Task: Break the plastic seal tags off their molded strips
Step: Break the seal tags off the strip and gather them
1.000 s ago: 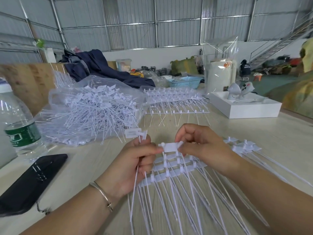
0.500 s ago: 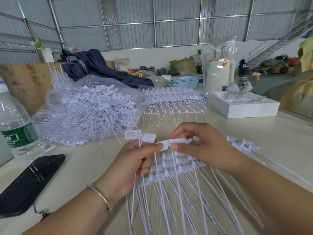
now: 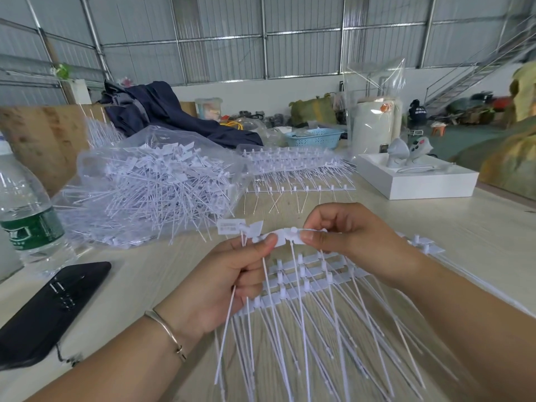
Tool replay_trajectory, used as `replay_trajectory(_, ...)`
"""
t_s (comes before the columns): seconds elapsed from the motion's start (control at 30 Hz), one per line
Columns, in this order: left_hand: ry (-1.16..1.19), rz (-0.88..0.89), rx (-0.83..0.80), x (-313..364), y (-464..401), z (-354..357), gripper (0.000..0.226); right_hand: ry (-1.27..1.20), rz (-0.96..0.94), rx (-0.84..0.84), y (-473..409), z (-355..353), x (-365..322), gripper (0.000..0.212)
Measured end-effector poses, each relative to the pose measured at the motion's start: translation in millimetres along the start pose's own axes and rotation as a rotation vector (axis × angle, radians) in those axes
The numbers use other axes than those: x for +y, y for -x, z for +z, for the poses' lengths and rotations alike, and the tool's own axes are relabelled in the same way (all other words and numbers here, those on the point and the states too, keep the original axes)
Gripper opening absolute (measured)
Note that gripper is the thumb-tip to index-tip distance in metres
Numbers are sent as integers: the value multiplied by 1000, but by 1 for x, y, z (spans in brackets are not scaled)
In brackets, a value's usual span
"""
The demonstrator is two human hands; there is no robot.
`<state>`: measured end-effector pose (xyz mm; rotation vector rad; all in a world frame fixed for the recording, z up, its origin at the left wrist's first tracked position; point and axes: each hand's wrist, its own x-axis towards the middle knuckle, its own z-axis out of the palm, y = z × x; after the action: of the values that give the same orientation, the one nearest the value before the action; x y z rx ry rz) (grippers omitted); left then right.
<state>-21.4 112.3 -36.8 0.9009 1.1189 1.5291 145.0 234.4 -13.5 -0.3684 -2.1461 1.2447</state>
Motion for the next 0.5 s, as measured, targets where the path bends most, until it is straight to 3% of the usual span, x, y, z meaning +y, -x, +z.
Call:
replay_trajectory(0.1,78,-20,-29,-1,0,1,28,100,-7,-33,0,0,-2,25)
replay_trajectory(0.2,127,-53,-59,-3,1,1,31,139,-21,-97,0,-1,-5,23)
replay_trajectory(0.4,121,-116,-234,-4,1,5,36,-52,-6,-194,2,8,-2,34)
replay_trajectory(0.5,41,-155,-198,-2,2,5,35,-46,28,-188,2,13,2,25)
